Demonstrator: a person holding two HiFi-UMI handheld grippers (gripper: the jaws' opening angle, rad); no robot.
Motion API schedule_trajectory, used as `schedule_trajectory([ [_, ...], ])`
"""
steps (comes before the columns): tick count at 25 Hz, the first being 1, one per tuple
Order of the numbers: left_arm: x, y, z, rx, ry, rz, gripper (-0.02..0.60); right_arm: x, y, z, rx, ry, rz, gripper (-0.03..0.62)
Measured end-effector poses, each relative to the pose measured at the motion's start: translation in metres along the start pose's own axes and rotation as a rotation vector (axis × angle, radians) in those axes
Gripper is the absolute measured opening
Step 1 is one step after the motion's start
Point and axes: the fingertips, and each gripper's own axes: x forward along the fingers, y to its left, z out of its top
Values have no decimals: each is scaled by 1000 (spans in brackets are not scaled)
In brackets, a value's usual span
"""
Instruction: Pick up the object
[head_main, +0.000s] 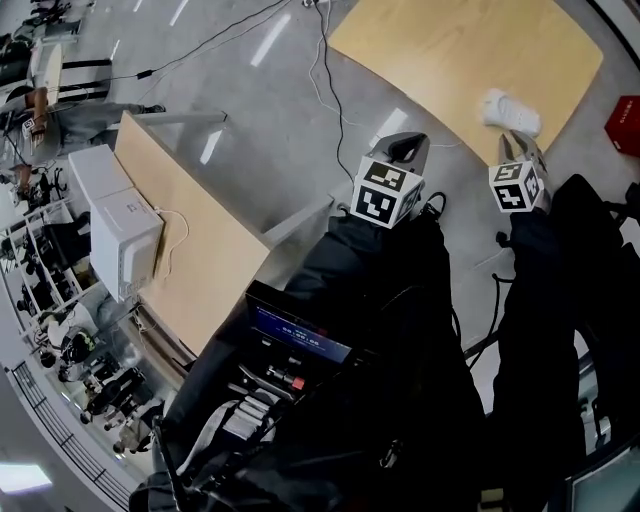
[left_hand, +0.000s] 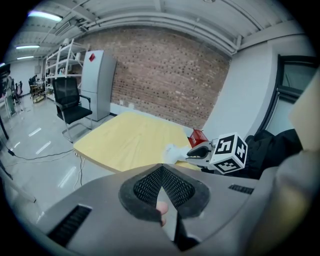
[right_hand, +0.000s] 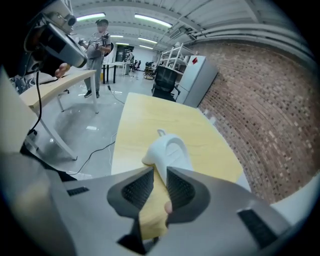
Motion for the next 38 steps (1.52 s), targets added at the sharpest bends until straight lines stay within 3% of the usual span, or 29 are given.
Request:
schedule_trajectory([
  [14, -8, 13, -26, -52, 44, 19, -3, 29, 0, -13, -236, 91, -74, 126],
  [23, -15, 18, -37, -57, 67, 23, -3, 30, -13, -10, -319, 116, -280, 122],
  [38, -14, 13, -16, -14, 18, -9, -3, -28, -27, 29, -198, -26, -429, 109],
])
